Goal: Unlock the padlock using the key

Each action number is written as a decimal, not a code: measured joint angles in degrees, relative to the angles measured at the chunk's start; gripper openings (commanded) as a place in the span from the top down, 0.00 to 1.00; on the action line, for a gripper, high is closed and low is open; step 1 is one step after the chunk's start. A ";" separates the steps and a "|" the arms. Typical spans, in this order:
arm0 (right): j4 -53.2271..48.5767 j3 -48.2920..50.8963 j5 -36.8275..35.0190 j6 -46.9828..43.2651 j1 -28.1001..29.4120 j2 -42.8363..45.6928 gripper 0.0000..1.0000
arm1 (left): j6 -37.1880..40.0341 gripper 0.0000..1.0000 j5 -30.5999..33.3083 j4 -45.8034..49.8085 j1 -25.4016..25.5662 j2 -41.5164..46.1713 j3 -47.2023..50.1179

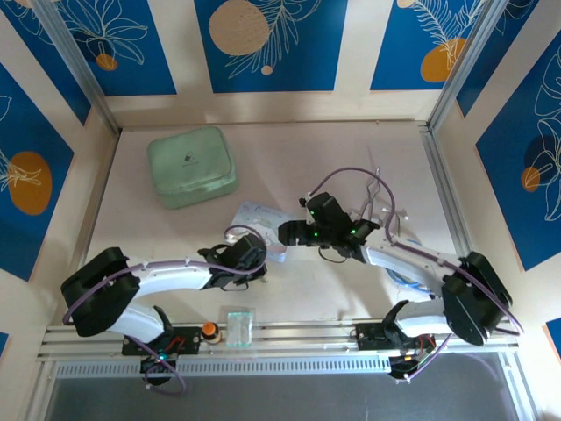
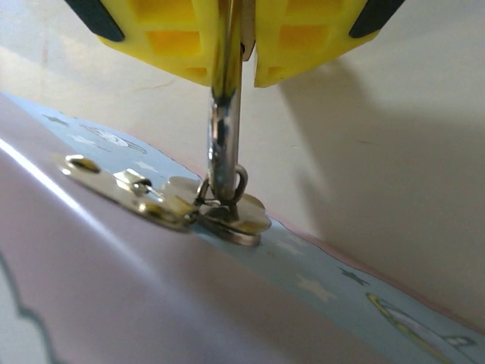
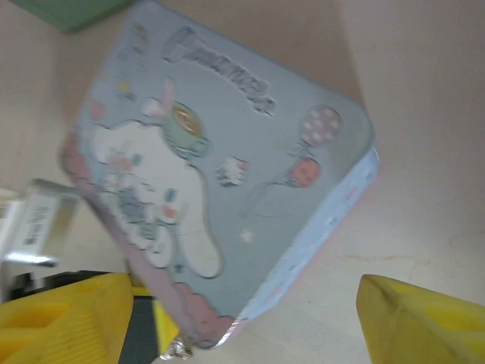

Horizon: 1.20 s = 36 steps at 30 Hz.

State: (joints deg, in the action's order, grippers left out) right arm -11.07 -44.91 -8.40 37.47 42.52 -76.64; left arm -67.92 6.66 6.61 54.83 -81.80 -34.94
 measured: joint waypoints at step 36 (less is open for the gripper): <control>1.20 -5.01 3.30 3.58 -0.66 -11.72 0.48 | 12.15 0.72 14.91 21.97 4.00 -9.20 -11.65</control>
State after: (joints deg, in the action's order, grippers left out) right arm -9.87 -49.91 -5.10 41.06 41.87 -88.36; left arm -55.77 21.56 28.58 58.83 -91.00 -46.59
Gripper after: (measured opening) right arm 0.516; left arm 0.255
